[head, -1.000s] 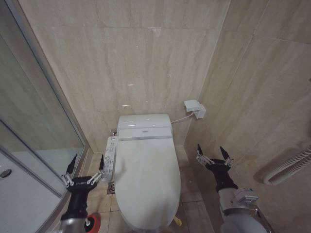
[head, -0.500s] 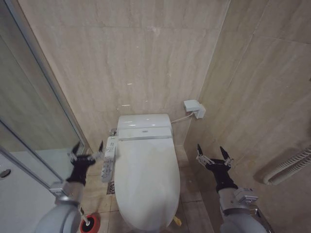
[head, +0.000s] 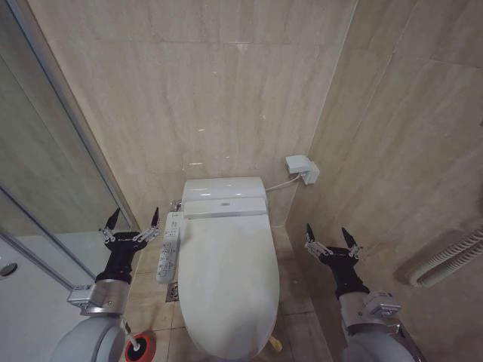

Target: Open the toilet lid, clean the toilet bowl with a toilet brush, close the toilet lid, and flush.

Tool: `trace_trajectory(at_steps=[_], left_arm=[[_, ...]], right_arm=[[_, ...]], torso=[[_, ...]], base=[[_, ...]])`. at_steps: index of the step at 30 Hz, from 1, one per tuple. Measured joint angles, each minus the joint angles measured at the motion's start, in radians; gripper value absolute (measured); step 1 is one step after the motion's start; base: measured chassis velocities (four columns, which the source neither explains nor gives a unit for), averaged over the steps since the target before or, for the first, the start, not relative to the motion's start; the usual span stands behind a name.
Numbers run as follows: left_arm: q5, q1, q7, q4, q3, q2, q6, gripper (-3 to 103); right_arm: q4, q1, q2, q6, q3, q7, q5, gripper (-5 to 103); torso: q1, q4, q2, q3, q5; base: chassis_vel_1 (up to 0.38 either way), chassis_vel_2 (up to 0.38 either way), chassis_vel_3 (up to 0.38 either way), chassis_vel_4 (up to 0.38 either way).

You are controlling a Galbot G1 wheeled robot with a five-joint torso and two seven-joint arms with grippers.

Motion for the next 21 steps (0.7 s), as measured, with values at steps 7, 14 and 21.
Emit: trace_trajectory(at_steps=[7,14,21], left_arm=[[-0.006,-0.023,-0.051,0.115,0.018,0.007,-0.037,100],[-0.007,-0.032,-0.053,0.145,0.023,-0.003,-0.067,100],[-0.013,-0.014,-0.026,0.166,0.005,-0.014,-0.09,102]], right_arm=[[0.0,0.0,0.0,0.0,0.0,0.0,0.0,100],[0.0,0.0,0.0,0.0,0.0,0.0,0.0,100],[0.0,0.0,0.0,0.0,0.0,0.0,0.0,100]], torso=[[0.0,0.0,0.0,0.0,-0.0001],[0.0,-0.0001,0.0,0.0,0.0],[0.0,0.0,0.0,0.0,0.0]], base=[[0.0,0.0,0.0,0.0],[0.0,0.0,0.0,0.0],[0.0,0.0,0.0,0.0]])
